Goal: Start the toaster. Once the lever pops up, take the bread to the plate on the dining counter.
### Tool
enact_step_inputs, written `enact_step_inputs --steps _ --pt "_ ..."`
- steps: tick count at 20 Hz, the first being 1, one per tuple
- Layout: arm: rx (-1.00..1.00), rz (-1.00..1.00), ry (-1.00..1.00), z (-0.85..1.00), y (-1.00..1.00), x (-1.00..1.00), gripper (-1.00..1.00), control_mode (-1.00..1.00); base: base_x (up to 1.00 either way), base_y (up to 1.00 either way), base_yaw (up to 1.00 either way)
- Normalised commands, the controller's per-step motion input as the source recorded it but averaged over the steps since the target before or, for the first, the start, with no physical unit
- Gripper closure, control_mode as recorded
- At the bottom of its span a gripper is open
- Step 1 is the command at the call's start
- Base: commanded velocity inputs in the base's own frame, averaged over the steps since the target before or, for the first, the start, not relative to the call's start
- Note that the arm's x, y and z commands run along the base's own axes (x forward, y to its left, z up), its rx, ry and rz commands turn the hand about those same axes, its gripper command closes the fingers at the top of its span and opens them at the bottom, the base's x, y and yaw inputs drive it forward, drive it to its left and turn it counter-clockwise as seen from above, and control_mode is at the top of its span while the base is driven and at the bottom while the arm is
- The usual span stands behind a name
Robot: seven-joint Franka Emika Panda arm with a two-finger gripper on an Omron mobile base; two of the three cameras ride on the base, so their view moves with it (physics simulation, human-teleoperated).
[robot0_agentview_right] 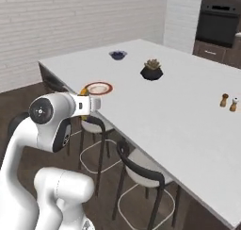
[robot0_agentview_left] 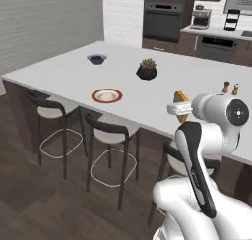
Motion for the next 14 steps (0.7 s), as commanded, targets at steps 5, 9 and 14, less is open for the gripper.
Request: enact_step_inputs --steps 5,9,14 --pt "0.00 0.00 0.00 0.00 0.00 0.00 1.00 1.00 0.58 1.00 -0.46" --pt "0.00 0.00 0.00 0.00 0.00 0.00 1.00 1.00 0.33 1.00 -0.44" --pt "0.00 0.00 0.00 0.00 0.00 0.00 1.00 1.00 0.30 1.00 -0.40"
